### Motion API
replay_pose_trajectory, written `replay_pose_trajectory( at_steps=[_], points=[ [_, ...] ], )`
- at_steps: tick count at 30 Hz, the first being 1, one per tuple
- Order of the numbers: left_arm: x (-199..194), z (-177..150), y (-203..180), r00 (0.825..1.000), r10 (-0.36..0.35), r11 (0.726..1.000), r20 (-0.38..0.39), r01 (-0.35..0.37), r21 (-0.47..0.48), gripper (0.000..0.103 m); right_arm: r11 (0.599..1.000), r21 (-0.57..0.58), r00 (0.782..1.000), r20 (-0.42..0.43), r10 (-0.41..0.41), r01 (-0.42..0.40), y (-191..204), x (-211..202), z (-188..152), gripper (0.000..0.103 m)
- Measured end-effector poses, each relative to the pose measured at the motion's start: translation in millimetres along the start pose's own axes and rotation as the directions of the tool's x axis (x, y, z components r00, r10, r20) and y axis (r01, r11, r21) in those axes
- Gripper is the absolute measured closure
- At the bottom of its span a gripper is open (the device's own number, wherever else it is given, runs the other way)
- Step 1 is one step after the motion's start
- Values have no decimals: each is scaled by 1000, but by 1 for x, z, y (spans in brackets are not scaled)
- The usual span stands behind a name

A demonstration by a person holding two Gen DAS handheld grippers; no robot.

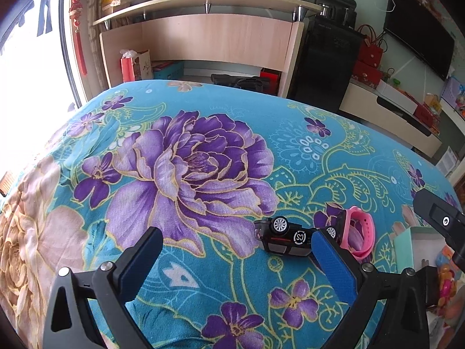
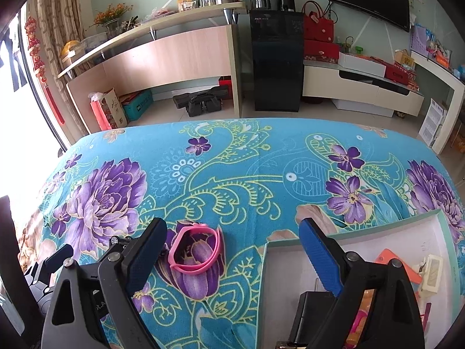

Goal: Organize rigid objects
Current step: 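Grasp the black toy car with the left tool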

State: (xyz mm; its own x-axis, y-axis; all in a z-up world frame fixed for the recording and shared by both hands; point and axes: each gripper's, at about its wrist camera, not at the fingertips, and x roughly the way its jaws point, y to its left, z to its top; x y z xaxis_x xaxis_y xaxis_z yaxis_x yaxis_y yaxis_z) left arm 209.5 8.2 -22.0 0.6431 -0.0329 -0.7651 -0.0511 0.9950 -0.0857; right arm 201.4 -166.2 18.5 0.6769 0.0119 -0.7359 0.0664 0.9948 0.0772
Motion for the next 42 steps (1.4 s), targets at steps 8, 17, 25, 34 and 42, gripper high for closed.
replay_pose_trajectory(
  at_steps=[8, 17, 25, 34, 42],
  points=[
    [9, -2, -14, 999, -39, 999, -6, 40, 30, 0, 999, 37, 1000, -7, -17, 18, -15, 1, -1, 10],
    [12, -3, -24, 998, -64, 996, -16, 65, 64, 0, 999, 34, 1000, -22, -23, 23, -16, 7, -3, 10],
    [15, -5, -29, 997, -75, 993, -14, 76, 94, 0, 1000, 24, 999, -32, -19, 20, -12, 9, -5, 10],
    [20, -6, -30, 995, -95, 991, -19, 97, 93, 4, 1000, 14, 999, -51, -16, 17, -10, 14, -7, 10],
    [19, -6, -34, 992, -124, 987, -14, 124, 106, 14, 1000, 10, 998, -59, -16, 17, -8, 16, -8, 10]
  ],
)
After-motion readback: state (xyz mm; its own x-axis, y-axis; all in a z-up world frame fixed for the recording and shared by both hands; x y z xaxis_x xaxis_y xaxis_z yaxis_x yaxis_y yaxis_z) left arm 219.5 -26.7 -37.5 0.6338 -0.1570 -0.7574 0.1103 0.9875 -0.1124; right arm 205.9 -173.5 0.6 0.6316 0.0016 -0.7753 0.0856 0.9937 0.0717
